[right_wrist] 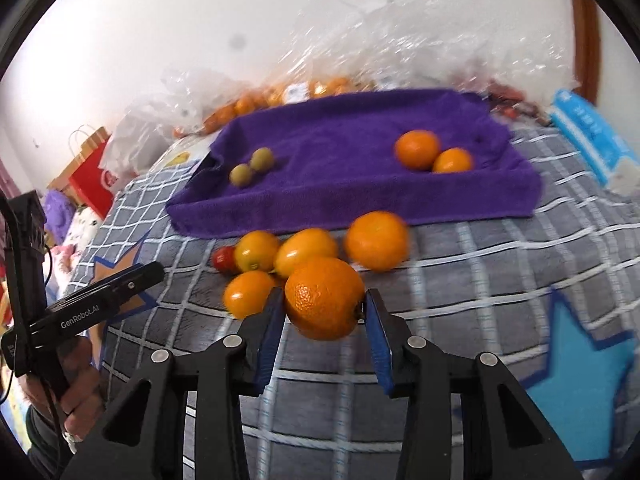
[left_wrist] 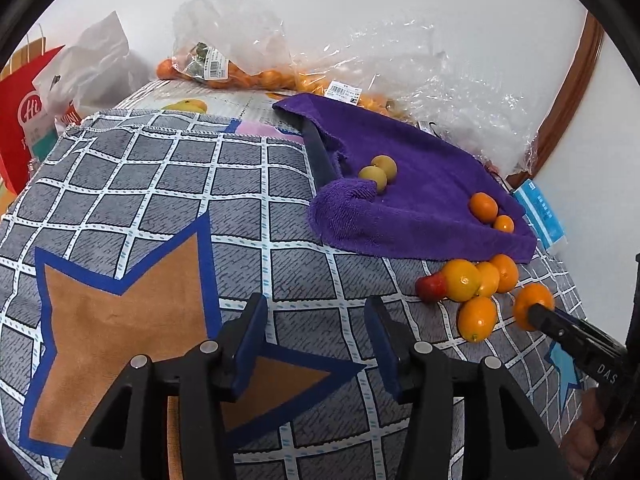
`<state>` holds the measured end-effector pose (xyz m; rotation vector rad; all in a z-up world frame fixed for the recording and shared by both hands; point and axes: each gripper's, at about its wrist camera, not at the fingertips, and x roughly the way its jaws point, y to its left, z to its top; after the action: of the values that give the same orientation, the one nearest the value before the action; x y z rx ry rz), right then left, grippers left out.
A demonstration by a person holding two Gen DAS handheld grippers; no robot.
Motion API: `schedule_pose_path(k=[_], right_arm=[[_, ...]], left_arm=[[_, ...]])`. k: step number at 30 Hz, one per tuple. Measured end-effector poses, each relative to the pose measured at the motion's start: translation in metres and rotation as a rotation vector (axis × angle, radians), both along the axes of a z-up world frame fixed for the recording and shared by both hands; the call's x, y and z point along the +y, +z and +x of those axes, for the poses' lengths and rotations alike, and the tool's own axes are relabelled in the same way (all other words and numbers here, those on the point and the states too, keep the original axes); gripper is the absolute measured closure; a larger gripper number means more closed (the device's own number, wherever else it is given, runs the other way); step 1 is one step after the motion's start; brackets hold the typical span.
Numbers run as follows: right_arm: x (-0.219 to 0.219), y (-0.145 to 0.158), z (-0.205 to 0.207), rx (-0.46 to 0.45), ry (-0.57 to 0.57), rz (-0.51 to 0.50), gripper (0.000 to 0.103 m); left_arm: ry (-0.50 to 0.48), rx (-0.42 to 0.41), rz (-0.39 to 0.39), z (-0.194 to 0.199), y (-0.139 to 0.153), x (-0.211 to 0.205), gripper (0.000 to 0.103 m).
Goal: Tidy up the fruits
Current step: 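Grasp the large orange with the right tool, then grasp the small red fruit with the left tool while the right tool holds the large orange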
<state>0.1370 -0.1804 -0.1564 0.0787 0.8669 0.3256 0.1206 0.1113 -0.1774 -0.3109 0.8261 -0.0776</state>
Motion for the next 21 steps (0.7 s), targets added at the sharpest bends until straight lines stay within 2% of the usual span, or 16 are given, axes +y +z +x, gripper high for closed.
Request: schedule_pose_path(k=[5, 9, 21], right_arm=[[-0.010, -0.009, 0.002, 0.021, -0.035, -0.079, 0.063], [-0.011, -0.016, 0.003, 0.021, -0.053, -0.073, 0.062], [0.003, -0.025, 0.019, 0.012, -0.095, -0.137, 0.063]], left_arm=[[-0.001, 0.000, 0.000, 0.000, 0.000, 0.000, 0.054], [-0.003, 0.000, 0.003, 0.000, 0.000, -0.001, 0.053], [-0.003, 0.000, 0.005, 0.000, -0.001, -0.002, 0.051]])
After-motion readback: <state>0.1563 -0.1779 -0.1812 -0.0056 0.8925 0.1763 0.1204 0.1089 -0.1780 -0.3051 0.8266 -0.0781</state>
